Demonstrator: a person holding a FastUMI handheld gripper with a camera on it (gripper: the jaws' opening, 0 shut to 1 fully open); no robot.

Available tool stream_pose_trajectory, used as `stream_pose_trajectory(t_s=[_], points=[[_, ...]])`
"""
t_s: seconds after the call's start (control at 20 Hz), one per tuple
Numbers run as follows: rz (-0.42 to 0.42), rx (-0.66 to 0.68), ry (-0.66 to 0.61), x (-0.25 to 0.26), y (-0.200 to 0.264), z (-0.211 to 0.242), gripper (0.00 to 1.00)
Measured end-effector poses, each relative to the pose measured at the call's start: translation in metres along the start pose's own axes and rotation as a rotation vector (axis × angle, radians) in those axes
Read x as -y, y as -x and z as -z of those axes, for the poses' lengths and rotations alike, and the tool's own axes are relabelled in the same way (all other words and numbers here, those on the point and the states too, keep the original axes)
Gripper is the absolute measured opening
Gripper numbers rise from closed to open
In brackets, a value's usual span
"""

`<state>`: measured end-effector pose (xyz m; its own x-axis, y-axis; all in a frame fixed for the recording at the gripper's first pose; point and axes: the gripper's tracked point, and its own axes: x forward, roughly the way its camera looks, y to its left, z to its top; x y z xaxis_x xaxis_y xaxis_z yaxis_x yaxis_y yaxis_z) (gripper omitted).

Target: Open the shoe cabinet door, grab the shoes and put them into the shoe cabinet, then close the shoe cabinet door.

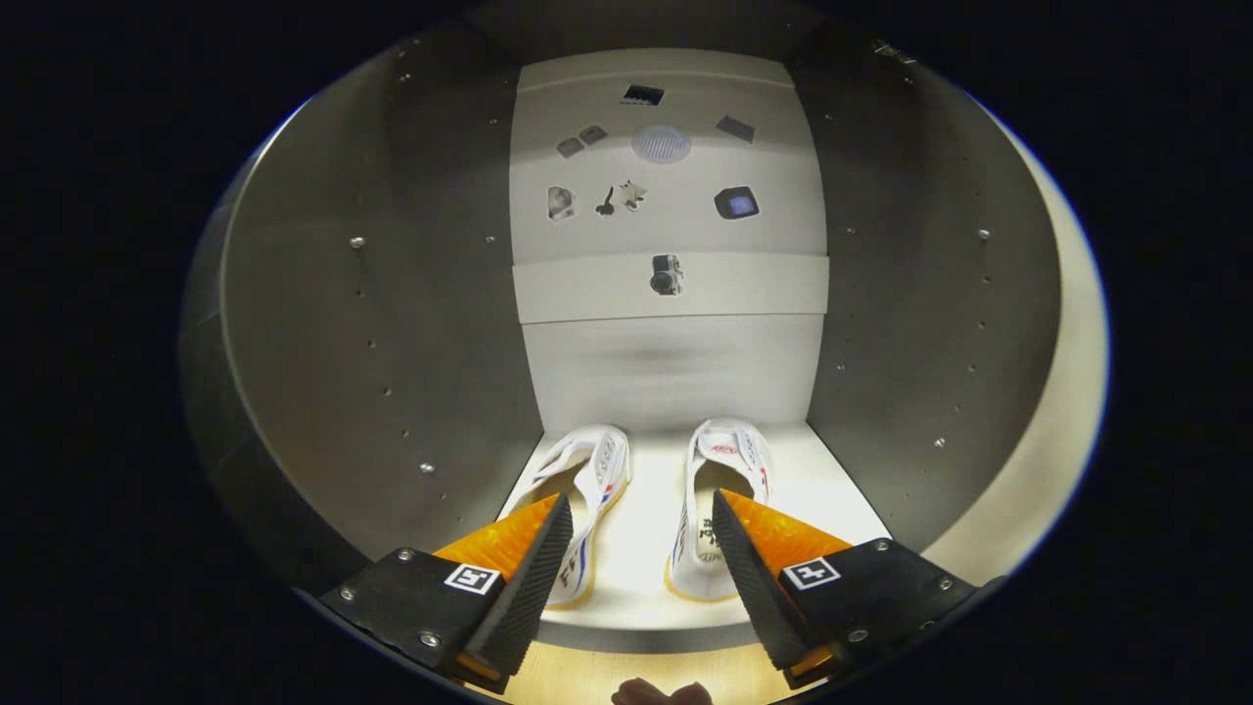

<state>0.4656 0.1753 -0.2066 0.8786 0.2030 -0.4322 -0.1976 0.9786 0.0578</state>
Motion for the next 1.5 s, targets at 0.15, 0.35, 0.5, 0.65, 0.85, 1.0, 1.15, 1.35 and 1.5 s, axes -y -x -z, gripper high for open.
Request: stream_pose_trajectory(t_s=[0.15,0.35,0.5,0.65,0.85,1.0,1.15,1.35,1.5], points=[[0.039,0.01,-0.01,-0.002,0.042,0.011,0.91],[0.045,0.043,-0.041,-0.011,0.101,0.022,0.92],[0.011,0.05,-0.053,-0.015,0.145,0.031,0.92],[-0.016,0.054,-0.039,-0.009,0.178,0.039,0.92],[-0.148,0.075,-0.027,-0.006,0.233,0.042,0.92],[-0.241,0.07,-0.019,0.01,0.282,0.051,0.93],[-0.314,0.086,0.007,0.033,0.327,0.063,0.93],[-0.447,0.095,-0.015,0.056,0.388,0.074,0.93],[-0.513,0.114,-0.05,0.092,0.428,0.067,0.93]])
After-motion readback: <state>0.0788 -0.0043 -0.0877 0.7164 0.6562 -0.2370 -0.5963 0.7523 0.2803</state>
